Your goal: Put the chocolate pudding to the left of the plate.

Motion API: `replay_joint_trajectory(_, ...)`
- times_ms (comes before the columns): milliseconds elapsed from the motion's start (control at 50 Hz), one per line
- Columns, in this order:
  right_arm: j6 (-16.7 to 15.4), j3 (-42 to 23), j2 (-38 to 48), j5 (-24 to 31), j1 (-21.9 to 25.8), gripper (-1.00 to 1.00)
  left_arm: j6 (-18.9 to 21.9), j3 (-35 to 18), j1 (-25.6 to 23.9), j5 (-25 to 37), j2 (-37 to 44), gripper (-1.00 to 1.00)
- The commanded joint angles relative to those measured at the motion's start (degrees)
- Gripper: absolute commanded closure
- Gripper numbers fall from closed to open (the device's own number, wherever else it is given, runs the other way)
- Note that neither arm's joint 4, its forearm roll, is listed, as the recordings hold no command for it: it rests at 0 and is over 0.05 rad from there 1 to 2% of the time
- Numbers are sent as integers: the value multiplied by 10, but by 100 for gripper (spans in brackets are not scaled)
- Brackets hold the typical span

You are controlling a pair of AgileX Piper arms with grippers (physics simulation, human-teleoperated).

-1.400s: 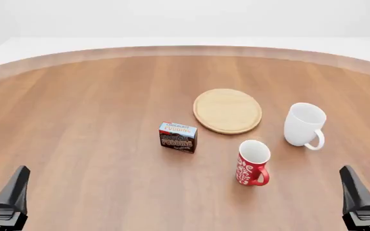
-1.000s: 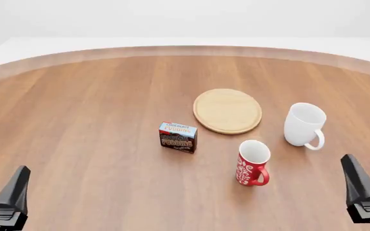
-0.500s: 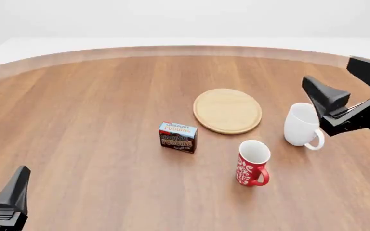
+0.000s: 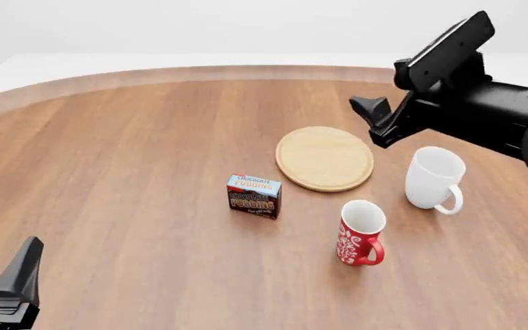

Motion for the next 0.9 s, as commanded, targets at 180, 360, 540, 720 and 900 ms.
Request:
replay_joint_trajectory(180,-26,-68,131,27,18,-100,0,0,0,0,0,-100)
replay_joint_trajectory(360,-24,-82,181,22,41,-100,0,0,0,0,0,-100)
replay_joint_trajectory(540,-24,-81,221,11,64,-100,0,0,0,0,0,-100)
replay_joint_trajectory(720,-21,-74,250,-5,86,-100,0,0,0,0,0,-100)
replay_joint_trajectory(900,-13,-90,282,-6,109,-100,0,0,0,0,0,-100)
